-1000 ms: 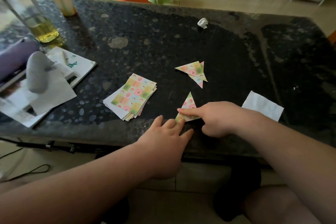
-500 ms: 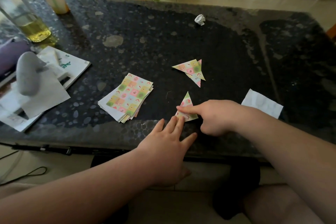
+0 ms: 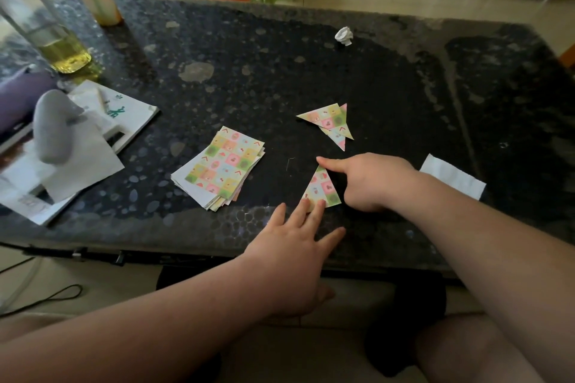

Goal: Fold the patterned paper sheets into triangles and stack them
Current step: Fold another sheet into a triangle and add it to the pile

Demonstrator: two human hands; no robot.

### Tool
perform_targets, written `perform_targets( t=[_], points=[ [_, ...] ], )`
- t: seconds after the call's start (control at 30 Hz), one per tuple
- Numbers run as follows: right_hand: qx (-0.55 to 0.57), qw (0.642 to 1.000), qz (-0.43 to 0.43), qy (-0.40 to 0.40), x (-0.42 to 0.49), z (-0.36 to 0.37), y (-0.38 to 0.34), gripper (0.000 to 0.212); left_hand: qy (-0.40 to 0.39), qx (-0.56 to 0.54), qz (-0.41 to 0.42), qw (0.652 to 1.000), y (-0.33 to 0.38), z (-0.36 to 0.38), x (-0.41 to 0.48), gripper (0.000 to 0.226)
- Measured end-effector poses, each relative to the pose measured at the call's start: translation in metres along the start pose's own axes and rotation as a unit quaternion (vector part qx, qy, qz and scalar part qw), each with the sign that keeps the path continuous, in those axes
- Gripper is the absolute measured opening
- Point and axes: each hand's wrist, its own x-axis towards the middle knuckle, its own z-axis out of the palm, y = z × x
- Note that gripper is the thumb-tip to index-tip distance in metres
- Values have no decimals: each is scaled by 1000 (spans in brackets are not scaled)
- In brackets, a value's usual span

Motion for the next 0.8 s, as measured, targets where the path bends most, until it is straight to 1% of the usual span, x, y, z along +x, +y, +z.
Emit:
perform_targets(
  t=[0.1,0.17,0.23,0.3,0.37,0.4,0.43,0.47,0.53,0.57,0.6,0.63,0.7,0.8],
  points=[
    [2,1000,4,21,1,3,-5,88,3,-19,5,1000,-2,-3,1,89],
    [25,999,-1,36,1,7,-7,84,4,-21,8,1000,0,-4,2,90],
    [62,996,-10,59,0,13,-6,79,-3,-15,13,1000,4,-7,3,91],
    [139,985,-13,102,0,18,-3,73,-17,-35,19,999,3,-15,4,85],
    [244,959,-12,145,2,20,-1,70,-4,-90,18,996,-5,-28,5,74],
    [286,945,-8,157,4,19,-1,70,24,-141,6,990,-11,-33,6,67],
    [310,937,-1,160,5,18,-2,71,64,-204,-17,977,-16,-37,7,58],
    [315,936,6,153,6,15,-2,71,107,-258,-53,959,-23,-39,7,48],
    [290,949,15,126,7,12,-5,73,170,-312,-142,924,-36,-38,11,29],
    [270,956,19,111,6,11,-7,73,181,-324,-180,911,-42,-36,15,18],
    [250,963,23,99,4,11,-10,70,177,-337,-211,900,-47,-34,18,13],
    [233,968,27,93,3,13,-14,65,159,-345,-234,895,-50,-32,21,18],
    [212,973,38,87,4,18,-20,58,125,-347,-249,896,-51,-29,26,30],
    [220,971,57,72,5,20,-24,62,118,-333,-248,902,-45,-26,32,31]
  ],
)
